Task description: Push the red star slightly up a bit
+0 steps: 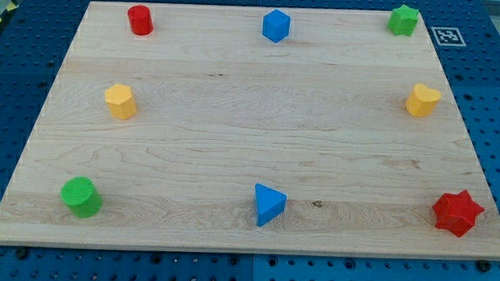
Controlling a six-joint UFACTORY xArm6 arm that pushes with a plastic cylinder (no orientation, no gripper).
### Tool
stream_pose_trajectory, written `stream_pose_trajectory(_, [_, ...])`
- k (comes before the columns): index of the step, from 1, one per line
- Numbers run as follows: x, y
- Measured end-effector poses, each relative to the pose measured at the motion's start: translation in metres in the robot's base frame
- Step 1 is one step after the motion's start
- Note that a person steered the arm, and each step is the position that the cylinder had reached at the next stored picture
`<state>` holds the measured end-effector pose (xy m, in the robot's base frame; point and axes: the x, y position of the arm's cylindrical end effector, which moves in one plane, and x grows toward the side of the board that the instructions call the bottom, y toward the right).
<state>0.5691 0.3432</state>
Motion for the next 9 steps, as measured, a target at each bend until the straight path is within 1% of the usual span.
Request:
stream_pose_trajectory(1, [0.032, -0.001])
stream_pose_trajectory(2, [0.047, -0.017])
stream_pose_trajectory(3, [0.048, -0.062])
stream_pose_trajectory(4, [0.048, -0.077])
stream_pose_trajectory(5, [0.021, -0.077])
stream_pose_trajectory(7, [0.031, -0.08])
stream_pose_trajectory(8, [0.022, -0.091])
stream_pose_trajectory(9, [0.002, -0.101])
